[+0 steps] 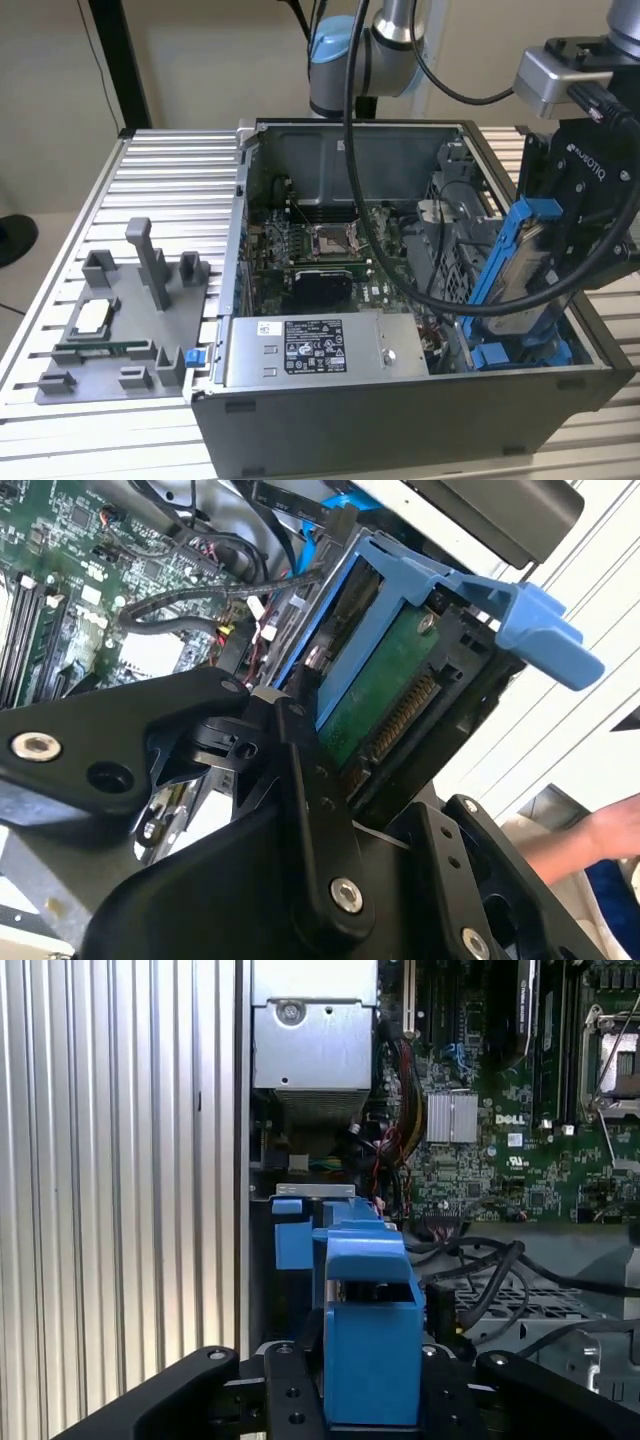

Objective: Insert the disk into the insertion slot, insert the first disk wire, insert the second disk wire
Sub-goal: 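Insert the disk into the insertion slot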

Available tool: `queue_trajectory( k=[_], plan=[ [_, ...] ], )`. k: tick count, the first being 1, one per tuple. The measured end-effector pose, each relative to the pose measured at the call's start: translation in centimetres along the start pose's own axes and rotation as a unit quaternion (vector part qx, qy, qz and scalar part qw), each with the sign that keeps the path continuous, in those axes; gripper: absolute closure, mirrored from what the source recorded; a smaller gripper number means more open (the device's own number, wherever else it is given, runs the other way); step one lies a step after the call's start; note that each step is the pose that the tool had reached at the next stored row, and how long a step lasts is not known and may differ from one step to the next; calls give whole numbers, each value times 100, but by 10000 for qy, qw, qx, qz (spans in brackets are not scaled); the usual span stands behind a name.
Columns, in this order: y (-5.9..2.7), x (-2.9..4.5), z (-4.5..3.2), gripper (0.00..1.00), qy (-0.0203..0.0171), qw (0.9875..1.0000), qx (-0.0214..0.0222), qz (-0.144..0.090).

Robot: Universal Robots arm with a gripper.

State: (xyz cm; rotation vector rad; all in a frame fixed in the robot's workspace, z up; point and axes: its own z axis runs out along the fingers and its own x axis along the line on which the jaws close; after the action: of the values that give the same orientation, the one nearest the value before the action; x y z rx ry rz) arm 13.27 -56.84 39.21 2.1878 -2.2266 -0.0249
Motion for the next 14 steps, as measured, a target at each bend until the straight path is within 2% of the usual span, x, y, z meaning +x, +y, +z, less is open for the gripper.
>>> queue_trajectory(
  k=[10,13,14],
  plan=[
    [-8,-1,180,100,2,10000,0,0],
    [-10,-2,196,100,0,10000,1,-1],
    [-10,-1,196,0,2,10000,1,-1]
  ],
)
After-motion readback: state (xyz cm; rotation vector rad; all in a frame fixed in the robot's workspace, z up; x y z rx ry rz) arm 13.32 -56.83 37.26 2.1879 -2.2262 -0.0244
